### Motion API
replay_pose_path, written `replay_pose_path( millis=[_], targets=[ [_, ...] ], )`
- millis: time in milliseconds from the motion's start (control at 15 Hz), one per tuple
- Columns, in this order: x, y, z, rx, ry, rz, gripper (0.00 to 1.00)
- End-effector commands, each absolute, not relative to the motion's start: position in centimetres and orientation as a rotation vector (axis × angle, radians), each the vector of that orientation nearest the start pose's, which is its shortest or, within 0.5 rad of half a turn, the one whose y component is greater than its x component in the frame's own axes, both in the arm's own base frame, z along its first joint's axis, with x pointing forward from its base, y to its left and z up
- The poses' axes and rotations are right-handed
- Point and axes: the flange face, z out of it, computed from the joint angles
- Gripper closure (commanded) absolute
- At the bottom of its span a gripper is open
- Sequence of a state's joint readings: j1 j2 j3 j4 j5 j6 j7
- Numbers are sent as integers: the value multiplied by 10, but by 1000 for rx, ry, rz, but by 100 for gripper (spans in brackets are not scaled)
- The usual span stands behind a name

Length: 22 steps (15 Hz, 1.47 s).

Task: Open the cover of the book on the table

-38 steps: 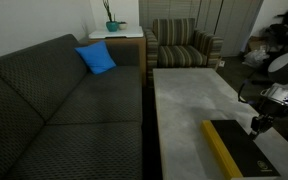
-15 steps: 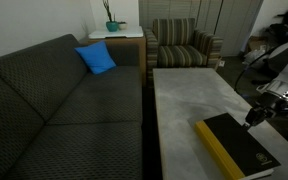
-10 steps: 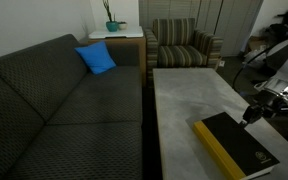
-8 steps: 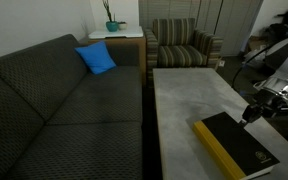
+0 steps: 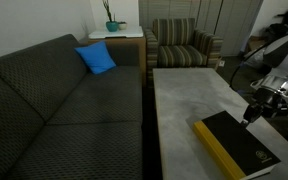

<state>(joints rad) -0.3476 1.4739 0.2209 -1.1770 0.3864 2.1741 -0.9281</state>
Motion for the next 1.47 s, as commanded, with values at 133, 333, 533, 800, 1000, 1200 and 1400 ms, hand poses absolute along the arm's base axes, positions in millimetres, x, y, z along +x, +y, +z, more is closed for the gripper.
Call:
replay_pose_path(
  millis=[133,333,533,800,1000,1200,1400],
  targets=[
    [613,-74,-124,-2297,-512,261,100],
    [614,-69,-119,-2262,-517,284,100],
    [623,-57,-115,-2273,-517,278,100],
    [629,-31,-107,-2235,-531,288,100],
    [637,-15,-102,-2237,-567,281,100],
    [645,-6,-98,-2272,-587,282,100],
    [649,-2,-96,-2347,-497,361,100]
  ],
)
